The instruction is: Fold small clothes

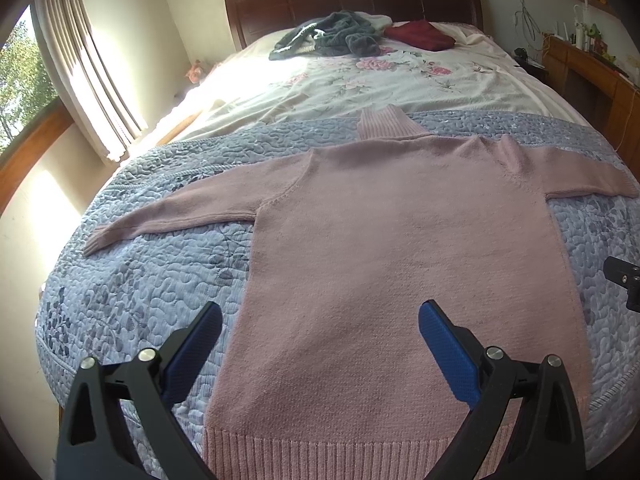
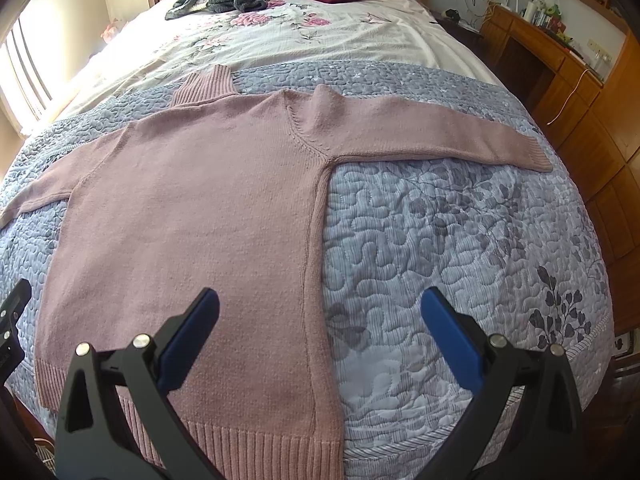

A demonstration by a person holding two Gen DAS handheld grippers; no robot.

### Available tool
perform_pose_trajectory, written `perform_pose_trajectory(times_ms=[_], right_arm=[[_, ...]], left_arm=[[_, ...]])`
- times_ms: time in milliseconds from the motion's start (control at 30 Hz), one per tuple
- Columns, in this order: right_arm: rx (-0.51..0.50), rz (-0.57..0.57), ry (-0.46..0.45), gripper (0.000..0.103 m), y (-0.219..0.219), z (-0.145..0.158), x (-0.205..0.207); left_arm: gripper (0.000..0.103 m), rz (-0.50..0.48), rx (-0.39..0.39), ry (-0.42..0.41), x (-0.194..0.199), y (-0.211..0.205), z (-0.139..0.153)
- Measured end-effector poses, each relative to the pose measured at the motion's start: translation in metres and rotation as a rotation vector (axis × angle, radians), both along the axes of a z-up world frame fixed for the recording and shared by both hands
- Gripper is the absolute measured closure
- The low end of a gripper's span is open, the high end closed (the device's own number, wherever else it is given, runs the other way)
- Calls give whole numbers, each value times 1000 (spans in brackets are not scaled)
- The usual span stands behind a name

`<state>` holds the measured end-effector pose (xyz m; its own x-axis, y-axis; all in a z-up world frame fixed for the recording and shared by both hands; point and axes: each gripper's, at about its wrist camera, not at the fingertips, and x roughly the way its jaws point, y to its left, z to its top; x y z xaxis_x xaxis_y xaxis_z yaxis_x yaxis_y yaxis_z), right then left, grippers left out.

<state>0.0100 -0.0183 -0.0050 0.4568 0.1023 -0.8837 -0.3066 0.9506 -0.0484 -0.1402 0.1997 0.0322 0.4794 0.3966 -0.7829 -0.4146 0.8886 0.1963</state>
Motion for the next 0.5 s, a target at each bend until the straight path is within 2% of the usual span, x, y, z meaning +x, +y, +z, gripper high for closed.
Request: perform_pose_trajectory(times_ms=[333, 500], right_arm=[[1, 1, -2, 3, 0, 0, 0], [12, -10, 3, 3, -7, 0, 10]], left_arm=[[4, -1, 0, 1, 0, 0, 0], [4, 3, -29, 18, 7, 2, -5]])
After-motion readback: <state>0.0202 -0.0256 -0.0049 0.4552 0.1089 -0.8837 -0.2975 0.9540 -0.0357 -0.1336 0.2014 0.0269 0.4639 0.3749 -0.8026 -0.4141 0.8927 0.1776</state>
